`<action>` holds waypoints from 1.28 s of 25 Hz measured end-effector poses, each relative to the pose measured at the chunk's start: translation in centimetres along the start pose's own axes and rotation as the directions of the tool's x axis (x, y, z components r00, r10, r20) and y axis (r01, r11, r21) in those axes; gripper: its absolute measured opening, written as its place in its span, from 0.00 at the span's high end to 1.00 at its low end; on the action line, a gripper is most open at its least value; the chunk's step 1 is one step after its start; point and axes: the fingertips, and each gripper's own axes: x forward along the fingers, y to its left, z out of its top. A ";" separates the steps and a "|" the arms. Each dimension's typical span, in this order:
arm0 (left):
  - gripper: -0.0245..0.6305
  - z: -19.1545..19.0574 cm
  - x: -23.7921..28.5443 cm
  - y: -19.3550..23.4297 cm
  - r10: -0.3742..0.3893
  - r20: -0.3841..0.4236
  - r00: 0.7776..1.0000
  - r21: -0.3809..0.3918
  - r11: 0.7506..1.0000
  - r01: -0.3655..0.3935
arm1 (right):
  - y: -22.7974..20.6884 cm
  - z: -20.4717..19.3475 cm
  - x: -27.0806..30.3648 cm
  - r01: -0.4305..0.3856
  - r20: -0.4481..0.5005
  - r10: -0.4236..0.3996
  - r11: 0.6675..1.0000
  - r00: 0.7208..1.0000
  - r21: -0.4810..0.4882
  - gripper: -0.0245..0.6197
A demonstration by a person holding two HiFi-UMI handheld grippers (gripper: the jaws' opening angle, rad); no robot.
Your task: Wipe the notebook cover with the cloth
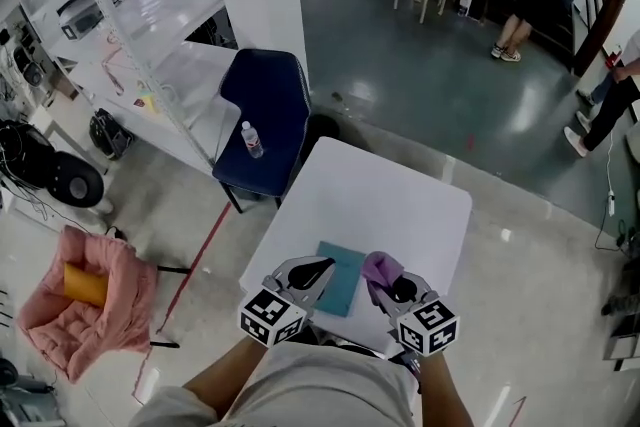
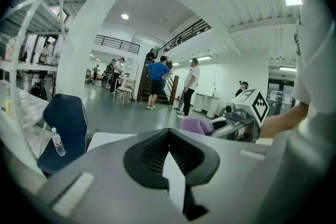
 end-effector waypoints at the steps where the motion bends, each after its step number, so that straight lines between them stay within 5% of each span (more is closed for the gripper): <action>1: 0.96 0.0 0.1 0.1 -0.005 -0.002 1.000 0.000 1.000 0.005 | 0.0 0.0 0.1 0.004 -0.002 -0.004 1.000 1.000 0.003 0.80; 32: 0.96 0.0 1.5 4.5 -0.133 -0.046 0.990 -0.001 0.991 0.133 | -0.8 0.6 3.6 0.122 -0.030 -0.121 0.991 0.992 0.053 0.80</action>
